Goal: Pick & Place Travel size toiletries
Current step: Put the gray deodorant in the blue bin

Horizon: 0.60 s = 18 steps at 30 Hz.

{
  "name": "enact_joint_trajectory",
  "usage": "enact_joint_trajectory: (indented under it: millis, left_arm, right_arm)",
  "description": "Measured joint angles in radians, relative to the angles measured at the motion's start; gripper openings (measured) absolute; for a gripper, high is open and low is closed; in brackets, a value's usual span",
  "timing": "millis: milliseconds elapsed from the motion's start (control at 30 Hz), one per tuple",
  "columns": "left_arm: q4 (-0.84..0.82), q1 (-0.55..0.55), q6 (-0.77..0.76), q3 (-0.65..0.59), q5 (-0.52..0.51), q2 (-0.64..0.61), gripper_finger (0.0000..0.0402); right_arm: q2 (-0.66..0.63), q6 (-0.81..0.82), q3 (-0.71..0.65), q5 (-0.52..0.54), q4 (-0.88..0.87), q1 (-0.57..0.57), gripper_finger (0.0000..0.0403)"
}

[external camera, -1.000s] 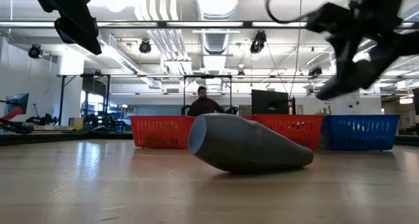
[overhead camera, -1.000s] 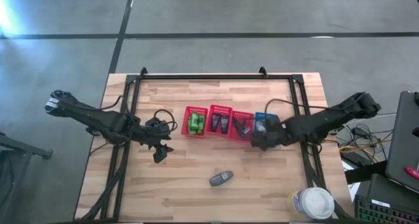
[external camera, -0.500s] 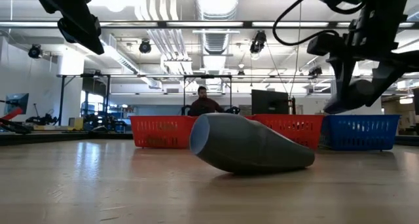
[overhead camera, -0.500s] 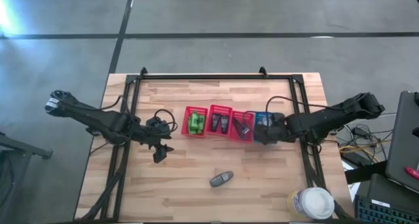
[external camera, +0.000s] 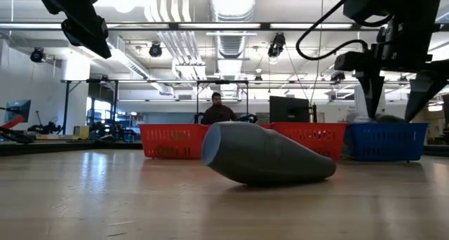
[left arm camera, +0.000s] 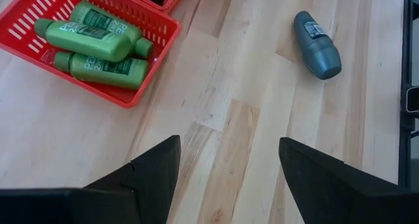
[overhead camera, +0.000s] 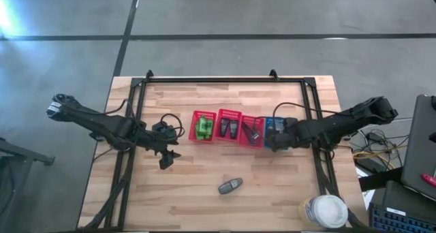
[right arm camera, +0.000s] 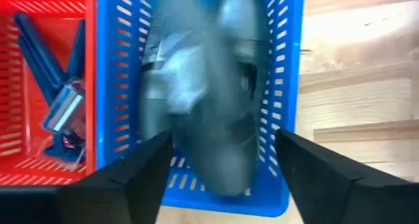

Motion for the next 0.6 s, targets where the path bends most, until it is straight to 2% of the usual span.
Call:
enact_joint_trajectory:
  millis: [167, 300, 400, 500, 600]
  left_arm:
    - [-0.001, 0.0, -0.007, 0.0, 0.0, 0.0, 0.0264]
    - [0.0, 0.0, -0.014, 0.0, 0.0, 0.0, 0.0264]
    - [-0.001, 0.0, -0.018, 0.0, 0.0, 0.0, 0.0264]
    - [0.0, 0.0, -0.007, 0.0, 0.0, 0.0, 0.0264]
    - [0.0, 0.0, 0.005, 0.0, 0.0, 0.0, 0.0264]
  right_arm:
    - [0.01, -0.037, 0.009, -0.013, -0.005, 0.001, 0.0315]
    - [0.002, -0.196, 0.077, -0.015, -0.007, 0.012, 0.0344]
    - [0.001, -0.508, 0.16, -0.026, 0.054, 0.037, 0.0356]
    - [0.035, -0.918, 0.219, -0.163, 0.25, 0.069, 0.0355]
    - [0.135, -1.26, 0.277, -0.268, 0.369, 0.112, 0.0346]
